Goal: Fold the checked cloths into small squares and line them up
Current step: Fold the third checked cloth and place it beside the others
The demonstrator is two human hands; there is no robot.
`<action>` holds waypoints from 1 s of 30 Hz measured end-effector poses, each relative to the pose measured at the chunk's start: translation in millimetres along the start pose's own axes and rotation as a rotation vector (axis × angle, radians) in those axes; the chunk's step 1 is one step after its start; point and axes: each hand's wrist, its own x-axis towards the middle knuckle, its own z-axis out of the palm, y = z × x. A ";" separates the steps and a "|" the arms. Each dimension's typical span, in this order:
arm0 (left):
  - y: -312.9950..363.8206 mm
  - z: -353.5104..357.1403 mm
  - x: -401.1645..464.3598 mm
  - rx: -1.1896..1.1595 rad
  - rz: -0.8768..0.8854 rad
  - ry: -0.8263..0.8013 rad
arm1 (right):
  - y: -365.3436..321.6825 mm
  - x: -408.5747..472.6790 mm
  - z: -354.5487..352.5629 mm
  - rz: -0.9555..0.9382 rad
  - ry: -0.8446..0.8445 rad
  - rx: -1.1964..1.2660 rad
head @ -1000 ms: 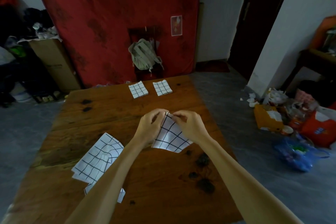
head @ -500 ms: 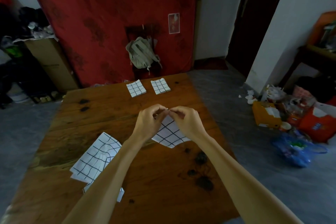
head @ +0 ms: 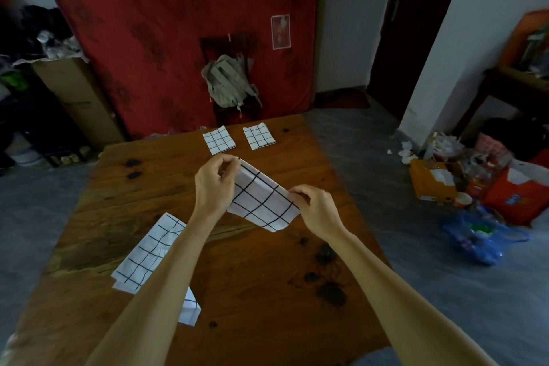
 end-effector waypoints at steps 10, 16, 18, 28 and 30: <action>0.8 16.7 -9.8 0.043 0.077 -0.149 | -7.2 7.0 -2.1 0.027 -0.075 0.039; 11.8 25.0 -15.7 0.018 0.147 -0.216 | -37.5 19.9 1.6 -0.123 -0.077 0.062; 6.6 18.2 -15.3 0.034 0.122 -0.231 | -35.2 20.7 -3.3 -0.068 -0.029 0.145; 3.2 -1.5 -25.3 -0.035 0.021 -0.115 | -34.7 18.7 -10.1 0.107 0.077 0.439; 4.5 -3.1 -25.4 -0.045 0.018 -0.089 | -37.7 20.1 -9.6 0.093 0.084 0.429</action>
